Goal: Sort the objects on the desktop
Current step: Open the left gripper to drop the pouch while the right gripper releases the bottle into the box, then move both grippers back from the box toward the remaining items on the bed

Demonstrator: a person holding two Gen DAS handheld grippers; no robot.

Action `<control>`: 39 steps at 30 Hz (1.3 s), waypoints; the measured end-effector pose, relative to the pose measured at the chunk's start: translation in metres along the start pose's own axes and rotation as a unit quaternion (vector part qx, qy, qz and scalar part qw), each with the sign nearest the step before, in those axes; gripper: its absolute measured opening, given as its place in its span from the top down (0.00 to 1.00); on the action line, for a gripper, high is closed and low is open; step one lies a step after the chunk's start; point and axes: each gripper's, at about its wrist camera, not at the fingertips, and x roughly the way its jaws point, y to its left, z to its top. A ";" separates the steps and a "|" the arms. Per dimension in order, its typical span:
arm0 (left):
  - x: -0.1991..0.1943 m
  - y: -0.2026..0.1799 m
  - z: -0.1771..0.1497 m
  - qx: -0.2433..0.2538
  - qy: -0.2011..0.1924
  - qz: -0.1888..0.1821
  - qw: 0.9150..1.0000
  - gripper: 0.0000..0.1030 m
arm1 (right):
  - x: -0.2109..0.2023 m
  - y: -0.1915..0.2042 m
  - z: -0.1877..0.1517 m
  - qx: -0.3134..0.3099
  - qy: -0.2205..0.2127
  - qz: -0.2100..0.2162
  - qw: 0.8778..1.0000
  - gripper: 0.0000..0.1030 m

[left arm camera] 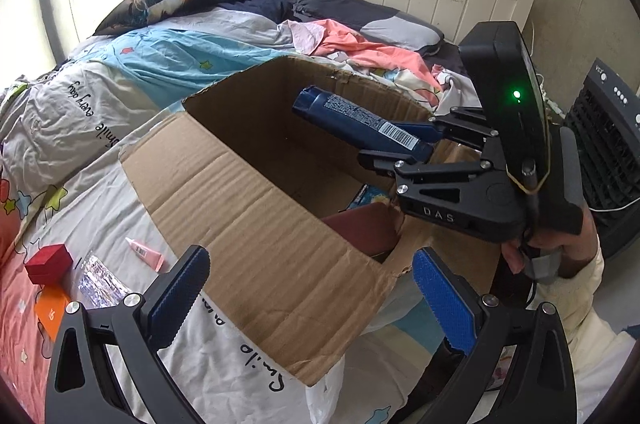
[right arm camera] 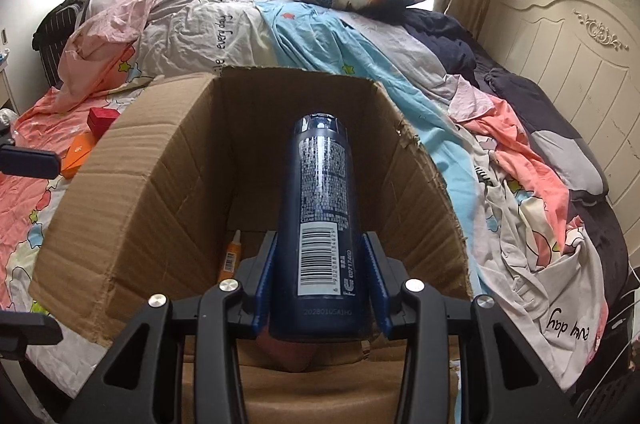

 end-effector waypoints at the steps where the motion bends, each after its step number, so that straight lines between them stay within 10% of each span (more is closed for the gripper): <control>1: 0.001 0.001 -0.002 0.000 0.001 0.000 1.000 0.00 | 0.002 0.000 -0.001 0.002 0.003 -0.003 1.000 0.63; 25: 0.009 0.014 -0.018 0.000 0.009 0.002 1.000 0.00 | 0.014 0.011 0.002 0.010 0.023 -0.009 1.000 0.63; 39: 0.007 0.016 -0.023 -0.006 0.006 0.007 1.000 0.00 | 0.004 0.021 0.003 0.003 0.011 -0.025 1.000 0.25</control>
